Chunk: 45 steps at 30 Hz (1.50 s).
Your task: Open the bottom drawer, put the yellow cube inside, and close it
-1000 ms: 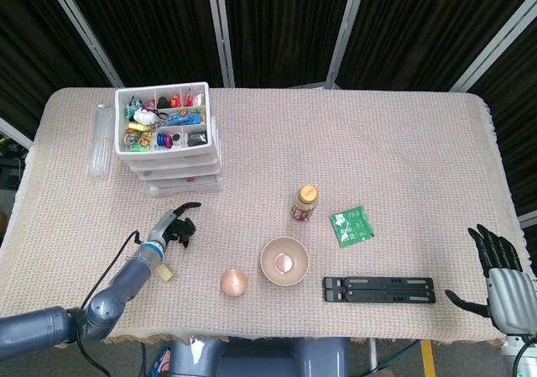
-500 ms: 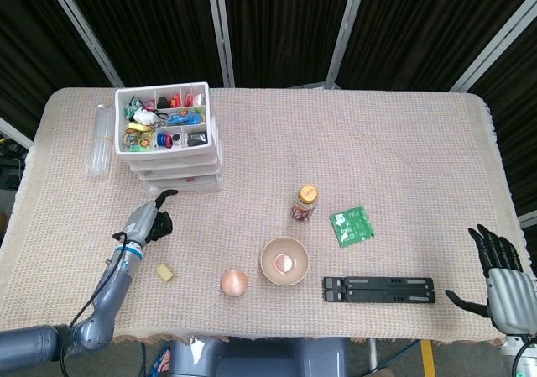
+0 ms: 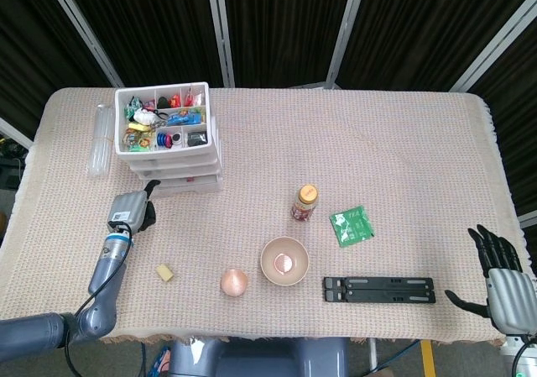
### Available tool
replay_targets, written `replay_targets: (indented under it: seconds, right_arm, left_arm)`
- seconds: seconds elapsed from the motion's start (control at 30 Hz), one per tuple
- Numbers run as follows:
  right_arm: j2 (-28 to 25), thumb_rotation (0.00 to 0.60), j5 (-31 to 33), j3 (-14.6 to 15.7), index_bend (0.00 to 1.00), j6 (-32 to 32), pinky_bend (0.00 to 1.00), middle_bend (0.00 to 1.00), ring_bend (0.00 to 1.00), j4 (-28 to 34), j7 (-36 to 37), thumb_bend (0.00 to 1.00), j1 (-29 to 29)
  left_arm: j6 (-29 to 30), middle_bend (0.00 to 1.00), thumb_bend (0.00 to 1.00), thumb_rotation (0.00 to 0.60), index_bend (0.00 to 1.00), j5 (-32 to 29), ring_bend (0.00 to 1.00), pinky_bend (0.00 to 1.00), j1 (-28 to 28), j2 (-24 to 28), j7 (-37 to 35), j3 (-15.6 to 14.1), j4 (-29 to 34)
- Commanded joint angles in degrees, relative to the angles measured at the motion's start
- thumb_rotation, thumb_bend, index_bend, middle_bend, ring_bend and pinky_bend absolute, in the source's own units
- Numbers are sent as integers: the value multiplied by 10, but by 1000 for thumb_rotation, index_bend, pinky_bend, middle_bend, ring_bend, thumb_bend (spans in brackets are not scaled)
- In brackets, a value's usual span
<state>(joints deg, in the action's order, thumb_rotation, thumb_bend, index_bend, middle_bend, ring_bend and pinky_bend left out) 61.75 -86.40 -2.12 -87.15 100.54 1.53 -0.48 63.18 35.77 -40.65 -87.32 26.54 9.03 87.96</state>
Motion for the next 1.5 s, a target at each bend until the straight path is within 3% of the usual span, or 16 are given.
replay_targets:
  seconds: [0.03, 0.53, 0.77, 1.07, 1.2, 1.3, 1.37, 1.5]
  right_arm:
    - [0, 600, 1, 0, 54, 1, 0, 0, 0, 1, 0, 0, 0]
    - [-2, 600, 0, 0, 54, -1, 0, 0, 0, 1, 1, 0, -1]
    - [-1, 600, -1, 0, 54, -1, 0, 0, 0, 1, 2, 0, -1]
    - [0, 600, -1, 1, 54, -1, 0, 0, 0, 3, 0, 0, -1]
    - [0, 600, -1, 1, 54, -1, 0, 0, 0, 4, -1, 0, -1]
    - [0, 600, 0, 1, 54, -1, 0, 0, 0, 4, -1, 0, -1]
    - [0, 600, 0, 1, 54, -1, 0, 0, 0, 4, -1, 0, -2]
    - [0, 600, 0, 0, 54, -2, 0, 0, 0, 4, -1, 0, -1]
  left_arm:
    - [-5, 944, 1000, 600, 153, -6, 887, 719, -3, -8, 5, 4, -11]
    - [-22, 946, 1000, 600, 323, -35, 890, 721, 2, -23, 13, 8, -20]
    - [-23, 946, 1000, 600, 326, -13, 891, 722, 19, 7, -5, 0, 35]
    - [-24, 946, 1000, 600, 320, 36, 891, 722, 50, 50, -25, -36, 104]
    - [-23, 941, 993, 600, 264, 59, 887, 721, 60, 58, -33, -49, 112]
    - [-16, 914, 762, 600, 166, 86, 861, 715, 67, 61, -39, -57, 109]
    - [-7, 874, 499, 600, 118, 105, 827, 709, 71, 62, -41, -59, 105]
    - [15, 808, 205, 600, 95, 150, 770, 707, 79, 63, -46, -64, 98]
